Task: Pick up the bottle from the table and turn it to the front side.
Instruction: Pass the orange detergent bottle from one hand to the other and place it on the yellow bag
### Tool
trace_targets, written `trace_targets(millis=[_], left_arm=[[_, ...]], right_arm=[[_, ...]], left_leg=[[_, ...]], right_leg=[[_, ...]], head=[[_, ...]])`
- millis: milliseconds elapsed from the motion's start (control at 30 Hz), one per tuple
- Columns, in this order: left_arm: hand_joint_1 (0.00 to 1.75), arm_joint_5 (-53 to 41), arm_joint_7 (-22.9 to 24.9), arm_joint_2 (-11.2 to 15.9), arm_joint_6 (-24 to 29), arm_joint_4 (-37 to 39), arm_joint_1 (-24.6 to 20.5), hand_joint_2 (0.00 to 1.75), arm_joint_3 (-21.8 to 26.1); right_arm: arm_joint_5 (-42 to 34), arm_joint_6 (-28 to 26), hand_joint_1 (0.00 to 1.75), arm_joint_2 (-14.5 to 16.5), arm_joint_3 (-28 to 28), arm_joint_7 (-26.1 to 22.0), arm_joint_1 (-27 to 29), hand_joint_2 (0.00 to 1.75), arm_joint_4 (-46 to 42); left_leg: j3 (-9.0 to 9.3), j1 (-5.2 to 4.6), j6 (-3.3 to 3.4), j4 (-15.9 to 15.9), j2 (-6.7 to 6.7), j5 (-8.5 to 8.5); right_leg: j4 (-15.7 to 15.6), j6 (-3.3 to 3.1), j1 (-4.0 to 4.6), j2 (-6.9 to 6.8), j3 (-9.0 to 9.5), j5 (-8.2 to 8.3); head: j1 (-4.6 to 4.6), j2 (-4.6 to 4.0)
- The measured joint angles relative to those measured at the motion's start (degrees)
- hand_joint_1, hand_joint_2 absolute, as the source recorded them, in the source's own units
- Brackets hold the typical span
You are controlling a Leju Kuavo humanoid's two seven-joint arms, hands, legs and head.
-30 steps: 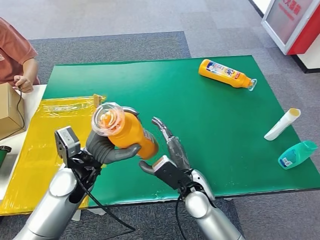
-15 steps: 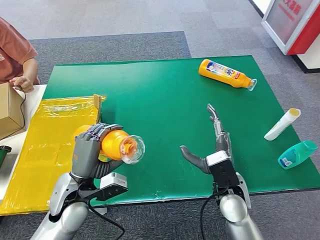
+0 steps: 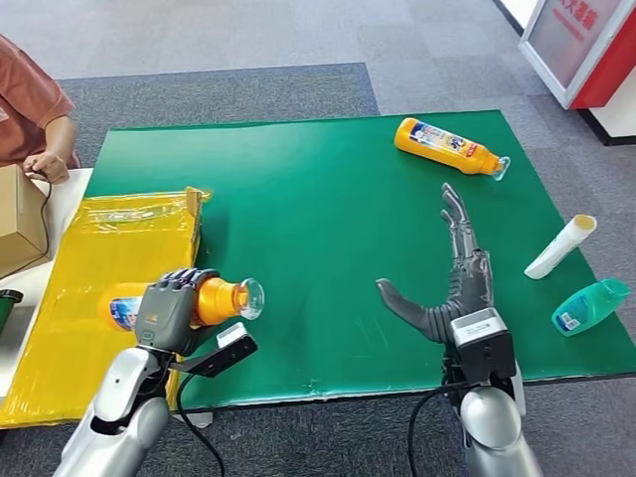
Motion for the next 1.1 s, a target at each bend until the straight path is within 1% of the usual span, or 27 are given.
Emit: trace_targets(millis=[167,300,400,600,967,1100], left_arm=[[1.75,-2.05,2.01,0.03,0.57,6.28,-2.00,1.75,2.10],[1.75,-3.32,2.23,0.64,1.74,12.18,-4.17,1.75,4.38],[1.75,-3.58,2.18,0.92,2.05,14.89,-5.09,1.75,5.33],[1.75,-3.67,2.10,1.03,2.15,17.31,-6.35,1.75,5.91],[1.75,-4.33,2.23,1.27,2.28,19.39,-7.43,1.75,6.72],[0.00,-8.37,3.49,2.14,4.50,21.20,-7.67,1.75,7.42]], right_arm=[[-0.72,0.40,0.00,-0.01,0.00,-0.13,-0.34,1.75,-0.25],[-0.93,0.27,0.00,-0.20,0.00,-0.53,-0.38,1.75,-0.45],[-0.95,0.09,0.00,-0.34,0.00,-0.58,-0.39,1.75,-0.68],[-0.95,0.01,0.00,-0.43,0.00,-0.60,-0.41,1.75,-0.72],[-0.98,-0.02,0.00,-0.75,0.00,-0.62,-0.64,1.75,-0.72],[-1.25,0.21,0.00,-0.81,0.00,-0.92,-0.58,1.75,-0.72]], left_leg=[[0.00,0.00,0.00,0.00,0.00,-0.01],[0.00,0.00,-0.01,0.00,0.00,0.00],[0.00,0.01,-0.01,0.00,0.00,0.00],[0.00,0.00,0.00,0.00,0.00,-0.01],[0.00,0.00,-0.01,0.00,0.00,-0.01],[0.00,0.00,-0.02,0.00,0.01,-0.01]], right_leg=[[0.00,0.00,0.00,0.00,0.00,0.00],[0.00,-0.01,0.00,0.00,-0.01,-0.01],[0.01,-0.01,0.01,0.00,-0.01,-0.01],[0.01,-0.01,0.00,0.00,0.00,-0.01],[0.01,-0.01,0.01,0.00,0.00,-0.01],[0.01,-0.01,0.01,0.01,-0.01,-0.01]], head=[[-0.01,0.00],[-0.01,0.00],[-0.01,0.00],[-0.01,0.00],[-0.01,0.00],[-0.01,0.00]])
